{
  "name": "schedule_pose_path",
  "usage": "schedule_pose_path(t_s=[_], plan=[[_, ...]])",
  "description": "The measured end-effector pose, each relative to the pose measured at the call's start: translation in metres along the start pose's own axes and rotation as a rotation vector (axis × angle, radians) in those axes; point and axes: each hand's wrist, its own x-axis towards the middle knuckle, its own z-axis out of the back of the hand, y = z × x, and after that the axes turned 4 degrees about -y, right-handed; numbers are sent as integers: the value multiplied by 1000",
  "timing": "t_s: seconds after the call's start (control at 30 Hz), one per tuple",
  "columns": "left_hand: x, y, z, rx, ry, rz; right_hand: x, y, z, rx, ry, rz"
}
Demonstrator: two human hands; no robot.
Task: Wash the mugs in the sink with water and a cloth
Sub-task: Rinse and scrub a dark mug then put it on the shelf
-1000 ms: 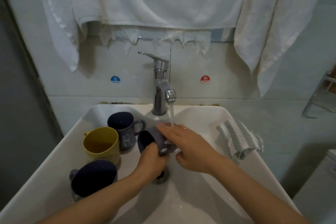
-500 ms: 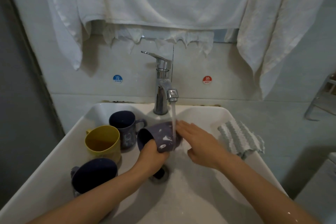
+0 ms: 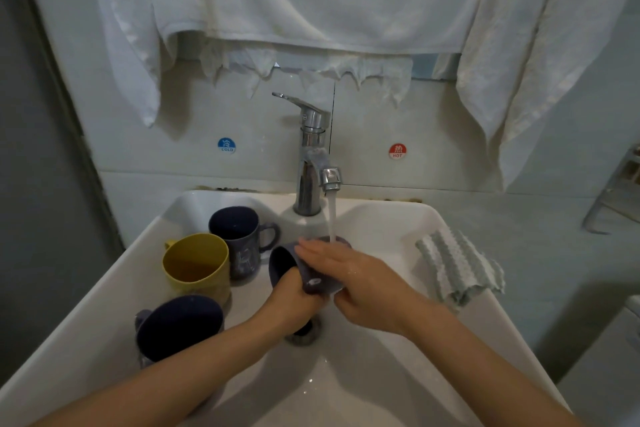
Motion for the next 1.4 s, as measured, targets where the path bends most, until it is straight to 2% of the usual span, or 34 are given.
schedule_pose_path(t_s=[0.07, 0.2, 0.43, 0.67, 0.87, 1.03, 1.2, 1.4], plan=[[-1, -6, -1, -31, 23, -9, -1, -4, 0, 22, -26, 1], [-4, -5, -2, -134, 79, -19, -4, -27, 9, -41, -118, -153], [4, -7, -5, 2, 43, 52, 6, -8, 2, 75, -13, -55], [0, -12, -12, -230, 50, -24, -5, -19, 10, 101, -101, -167], [0, -11, -21, -292, -8, 112, -8, -1, -3, 180, -33, -75], [-3, -11, -18, -302, 46, -4, -12, -16, 5, 46, -89, -206], [-3, -1, -16, -166, 48, 17, -10, -1, -6, 118, -47, -108], [-3, 0, -18, -232, 48, 58, -14, -18, 8, -1, -63, -226]])
